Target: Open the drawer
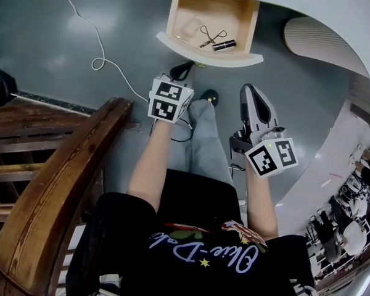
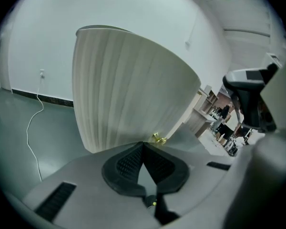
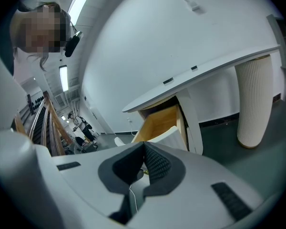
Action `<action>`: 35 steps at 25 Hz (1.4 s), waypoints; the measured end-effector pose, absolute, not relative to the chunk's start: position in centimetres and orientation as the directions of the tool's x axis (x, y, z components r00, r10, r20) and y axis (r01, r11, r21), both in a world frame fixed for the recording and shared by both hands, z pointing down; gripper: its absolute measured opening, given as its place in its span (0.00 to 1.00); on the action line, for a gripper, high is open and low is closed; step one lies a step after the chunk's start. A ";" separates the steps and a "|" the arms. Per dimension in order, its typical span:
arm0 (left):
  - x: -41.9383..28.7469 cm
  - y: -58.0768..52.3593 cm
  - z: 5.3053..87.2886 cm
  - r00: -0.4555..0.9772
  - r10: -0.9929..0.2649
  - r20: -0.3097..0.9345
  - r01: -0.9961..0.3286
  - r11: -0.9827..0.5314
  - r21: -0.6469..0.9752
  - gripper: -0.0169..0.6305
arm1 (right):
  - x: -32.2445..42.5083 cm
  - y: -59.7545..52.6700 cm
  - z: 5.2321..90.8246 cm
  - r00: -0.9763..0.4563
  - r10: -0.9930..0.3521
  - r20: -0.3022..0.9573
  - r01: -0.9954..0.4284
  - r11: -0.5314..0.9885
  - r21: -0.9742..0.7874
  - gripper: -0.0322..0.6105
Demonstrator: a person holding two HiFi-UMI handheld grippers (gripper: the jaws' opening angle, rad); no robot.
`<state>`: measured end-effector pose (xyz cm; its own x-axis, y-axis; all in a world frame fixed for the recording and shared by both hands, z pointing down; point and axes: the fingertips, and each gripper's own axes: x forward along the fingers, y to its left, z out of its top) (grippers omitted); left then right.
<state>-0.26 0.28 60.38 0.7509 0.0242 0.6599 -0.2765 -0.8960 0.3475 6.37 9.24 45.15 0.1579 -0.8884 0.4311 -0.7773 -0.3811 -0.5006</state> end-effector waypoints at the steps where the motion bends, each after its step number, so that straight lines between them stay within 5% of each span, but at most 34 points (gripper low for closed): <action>1: -0.2 -0.1 60.2 0.756 0.016 0.655 -0.285 -0.892 0.351 0.03 | 6.3 9.3 45.2 0.159 -0.888 0.431 -0.776 -0.382 -0.502 0.05; 16: -1.6 0.1 57.1 0.775 -0.001 0.632 -0.272 -0.903 0.332 0.03 | 6.6 9.5 43.7 0.193 -0.897 0.397 -0.777 -0.387 -0.496 0.05; 35: 0.7 2.9 42.1 0.843 0.095 0.530 -0.001 -0.984 0.178 0.03 | 9.2 12.1 35.2 0.242 -0.915 0.322 -0.810 -0.374 -0.453 0.05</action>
